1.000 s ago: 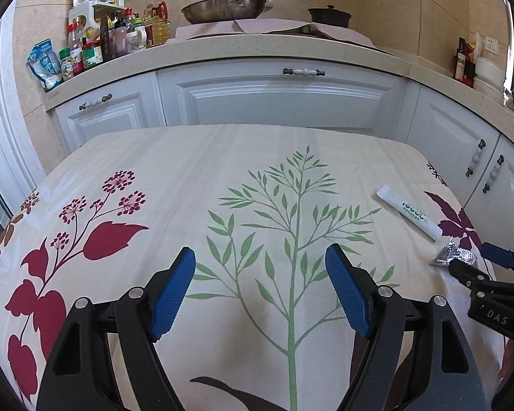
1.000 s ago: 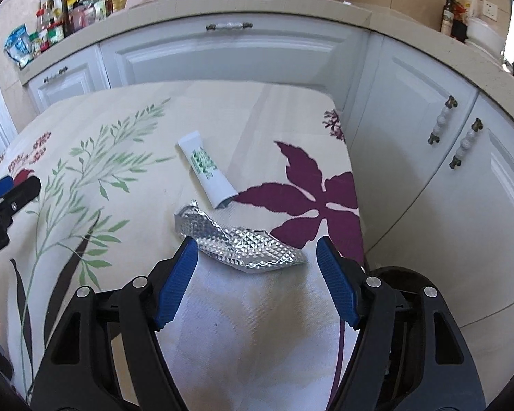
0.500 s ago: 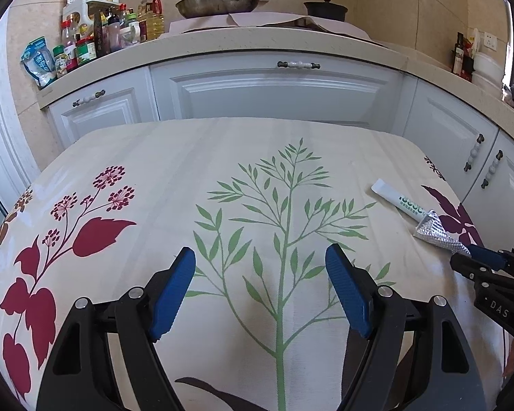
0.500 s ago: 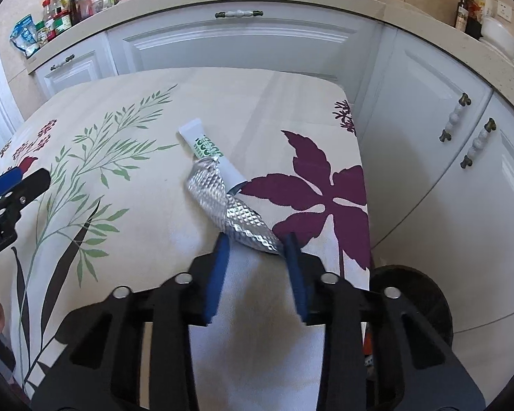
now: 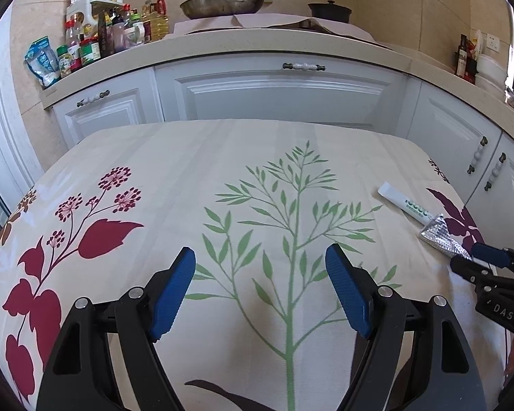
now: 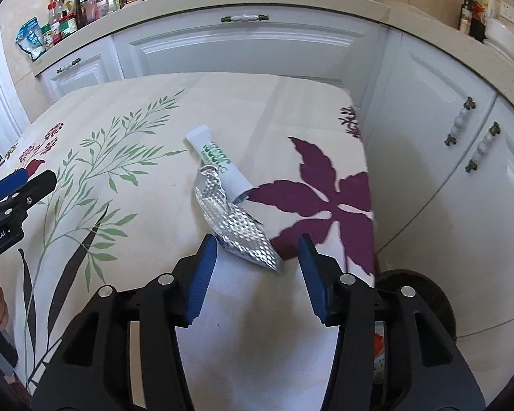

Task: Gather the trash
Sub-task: 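Grasp the silver foil wrapper with the right tool and lift it, then hold the foil wrapper up with the right tool while the left tool grasps the white tube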

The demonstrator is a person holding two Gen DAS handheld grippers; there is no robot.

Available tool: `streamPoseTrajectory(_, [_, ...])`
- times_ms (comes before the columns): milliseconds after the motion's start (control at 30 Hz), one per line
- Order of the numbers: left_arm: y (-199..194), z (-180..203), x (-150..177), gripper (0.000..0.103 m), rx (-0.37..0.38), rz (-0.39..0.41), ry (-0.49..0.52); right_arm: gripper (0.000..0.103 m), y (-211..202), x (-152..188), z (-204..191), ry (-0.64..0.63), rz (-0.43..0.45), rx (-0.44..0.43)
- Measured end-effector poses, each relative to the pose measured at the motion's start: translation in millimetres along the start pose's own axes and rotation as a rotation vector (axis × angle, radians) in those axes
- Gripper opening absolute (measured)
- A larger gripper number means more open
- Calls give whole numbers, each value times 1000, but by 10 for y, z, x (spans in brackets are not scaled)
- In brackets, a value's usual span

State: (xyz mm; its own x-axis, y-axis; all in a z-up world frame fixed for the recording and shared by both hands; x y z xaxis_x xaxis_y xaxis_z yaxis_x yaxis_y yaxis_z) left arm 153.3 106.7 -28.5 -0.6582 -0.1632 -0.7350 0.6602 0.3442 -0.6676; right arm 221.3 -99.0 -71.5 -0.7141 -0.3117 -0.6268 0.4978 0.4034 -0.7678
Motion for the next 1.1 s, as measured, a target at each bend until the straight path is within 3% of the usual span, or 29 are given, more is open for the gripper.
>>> streamPoseTrajectory(33, [3,-10,-1,76,-1,-1,-1,46,2,1,-16,-11,4,8])
streamPoseTrajectory(167, [3,-16,9,76,-1,-2,2,15,-26,15,-34,-18,6,-2])
streamPoseTrajectory(200, [2,-6,11,76,2,-4,3,12,-41,31,-28,-15,8,-4])
streamPoseTrajectory(767, [-51,572,26,76,69,3,114,8,-407,207,275,91,127,12])
streamPoseTrajectory(1033, [-35,813,-16,76,98,4,166,9,-347,238,325,108,97,-41])
streamPoseTrajectory(1100, [-34,820,-23,76,100,3,164,13,-340,227,324,108,97,-38])
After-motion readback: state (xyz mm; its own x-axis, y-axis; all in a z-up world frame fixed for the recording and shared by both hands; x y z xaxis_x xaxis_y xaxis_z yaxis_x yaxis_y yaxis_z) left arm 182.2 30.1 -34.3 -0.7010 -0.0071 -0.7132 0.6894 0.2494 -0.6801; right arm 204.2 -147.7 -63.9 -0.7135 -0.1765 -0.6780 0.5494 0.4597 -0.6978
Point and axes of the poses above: each gripper's, at about its wrist camera, not at the fingertips, and y roughly the way its jaws point, z to its right, x to its underside, the point moved 1 cm from there along y, roughly the way its jaws point, and after that the axes turned 9 degrees about -x, right-handed, at the moved point
